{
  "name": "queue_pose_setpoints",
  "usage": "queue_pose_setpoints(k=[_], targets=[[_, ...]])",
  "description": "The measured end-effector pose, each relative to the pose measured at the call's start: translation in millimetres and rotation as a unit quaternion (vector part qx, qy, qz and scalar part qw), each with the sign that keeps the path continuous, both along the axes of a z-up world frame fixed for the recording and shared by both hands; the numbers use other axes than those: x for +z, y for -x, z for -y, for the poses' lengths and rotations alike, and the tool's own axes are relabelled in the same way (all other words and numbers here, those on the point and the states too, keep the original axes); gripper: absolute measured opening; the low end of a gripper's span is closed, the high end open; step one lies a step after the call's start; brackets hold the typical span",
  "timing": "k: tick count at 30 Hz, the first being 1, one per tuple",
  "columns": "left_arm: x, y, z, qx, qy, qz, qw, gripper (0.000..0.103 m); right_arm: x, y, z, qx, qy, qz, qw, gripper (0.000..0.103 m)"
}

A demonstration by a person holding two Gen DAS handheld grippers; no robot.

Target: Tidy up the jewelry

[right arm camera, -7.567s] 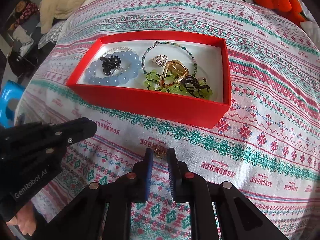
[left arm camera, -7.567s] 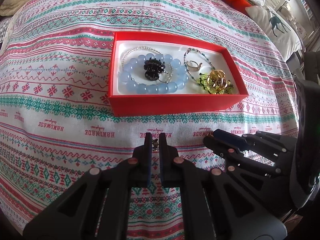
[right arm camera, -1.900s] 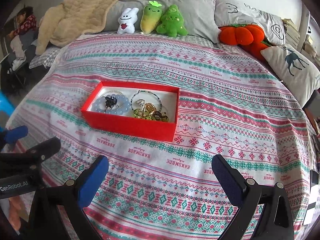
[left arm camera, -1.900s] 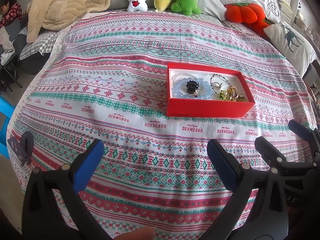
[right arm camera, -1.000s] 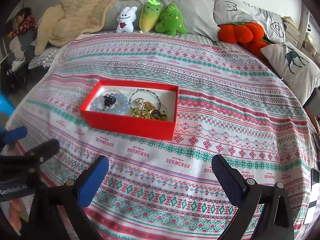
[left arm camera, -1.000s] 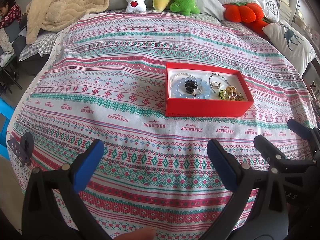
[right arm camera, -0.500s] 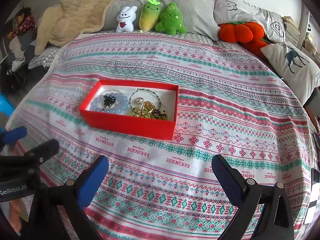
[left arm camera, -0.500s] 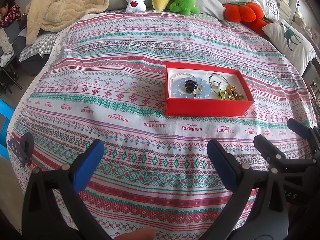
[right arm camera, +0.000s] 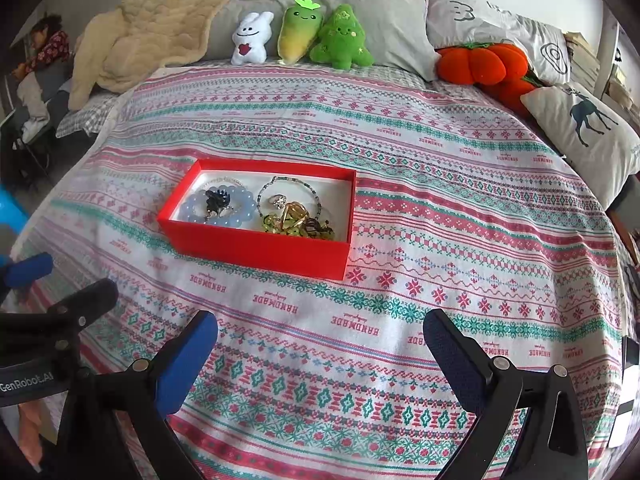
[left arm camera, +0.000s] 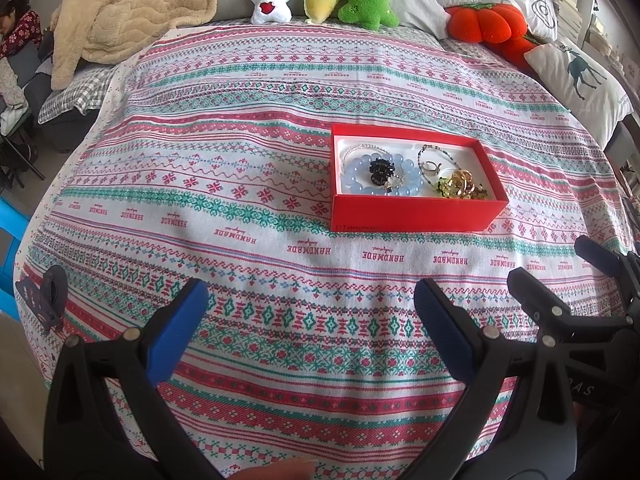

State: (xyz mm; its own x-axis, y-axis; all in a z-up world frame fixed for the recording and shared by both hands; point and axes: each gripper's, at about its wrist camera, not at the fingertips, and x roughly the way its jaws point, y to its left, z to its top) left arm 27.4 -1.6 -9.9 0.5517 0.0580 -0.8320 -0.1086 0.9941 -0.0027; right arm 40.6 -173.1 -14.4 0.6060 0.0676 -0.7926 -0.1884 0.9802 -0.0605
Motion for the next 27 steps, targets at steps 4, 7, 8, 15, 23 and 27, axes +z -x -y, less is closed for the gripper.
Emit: queue_pose_setpoints(k=[4, 7, 8, 15, 23, 27], targets=[[0.1, 0.5, 0.0, -0.002, -0.001, 0.001, 1.0, 0.102, -0.7, -0.1, -0.3, -0.002, 0.001, -0.001, 1.0, 0.103], [0.8, 0.9, 0.0, -0.004, 0.0, 0.003, 1.0, 0.102, -0.4, -0.1, 0.0, -0.002, 0.001, -0.001, 1.0, 0.103], [1.3, 1.2, 0.2, -0.005, 0.0, 0.005, 1.0, 0.102, -0.1, -0.2, 0.1, -0.002, 0.001, 0.0, 1.0, 0.103], [2.0, 1.9, 2.2, -0.008, 0.001, 0.005, 1.0, 0.102, -0.2, -0.7, 0.9, -0.002, 0.002, -0.001, 1.0, 0.103], [2.0, 2.0, 2.0, -0.008, 0.002, 0.004, 1.0, 0.102, 0.0, -1.1, 1.0, -0.002, 0.002, -0.001, 1.0, 0.103], [1.9, 1.9, 1.8, -0.008, 0.002, 0.004, 1.0, 0.102, -0.1, -0.9, 1.0, -0.002, 0.001, -0.001, 1.0, 0.103]])
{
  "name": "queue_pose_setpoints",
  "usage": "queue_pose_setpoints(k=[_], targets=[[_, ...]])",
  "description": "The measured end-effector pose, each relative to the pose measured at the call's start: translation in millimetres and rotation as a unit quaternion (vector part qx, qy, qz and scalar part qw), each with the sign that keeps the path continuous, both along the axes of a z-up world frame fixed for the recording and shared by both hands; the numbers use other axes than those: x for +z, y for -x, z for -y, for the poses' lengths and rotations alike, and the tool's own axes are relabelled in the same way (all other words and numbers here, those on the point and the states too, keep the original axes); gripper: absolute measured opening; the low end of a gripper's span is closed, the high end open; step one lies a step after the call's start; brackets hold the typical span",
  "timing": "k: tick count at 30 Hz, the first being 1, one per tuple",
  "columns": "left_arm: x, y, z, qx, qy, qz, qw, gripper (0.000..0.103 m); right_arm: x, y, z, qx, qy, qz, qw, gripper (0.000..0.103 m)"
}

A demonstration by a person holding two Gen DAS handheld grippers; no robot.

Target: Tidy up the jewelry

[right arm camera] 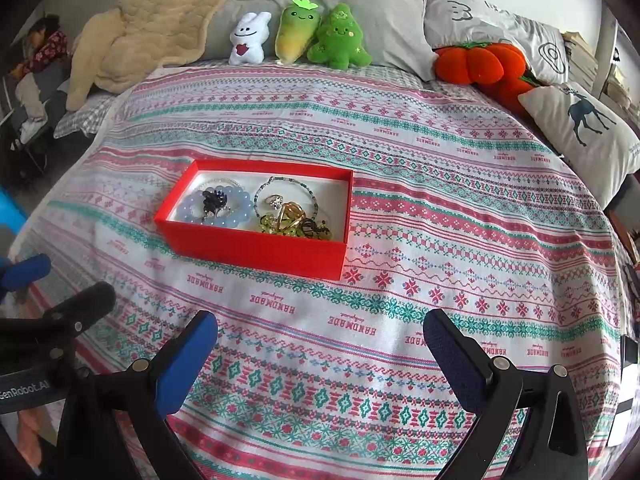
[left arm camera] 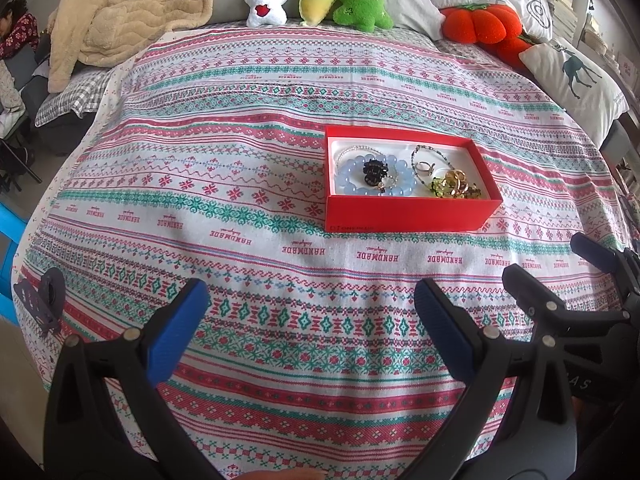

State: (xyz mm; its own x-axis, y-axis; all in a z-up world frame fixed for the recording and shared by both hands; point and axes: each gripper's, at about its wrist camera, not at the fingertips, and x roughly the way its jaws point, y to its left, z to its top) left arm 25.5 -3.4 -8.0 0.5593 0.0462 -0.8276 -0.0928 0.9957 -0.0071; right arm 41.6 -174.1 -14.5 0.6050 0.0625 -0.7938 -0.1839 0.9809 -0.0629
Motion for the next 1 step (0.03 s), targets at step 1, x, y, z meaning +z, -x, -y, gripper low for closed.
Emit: queue_pose_setpoints(k=[1], targets=[[0.0, 0.0, 0.0, 0.0, 0.0, 0.0, 1.0, 0.102, 0.0, -0.3, 0.0, 0.0, 0.0, 0.0, 1.0, 0.103]])
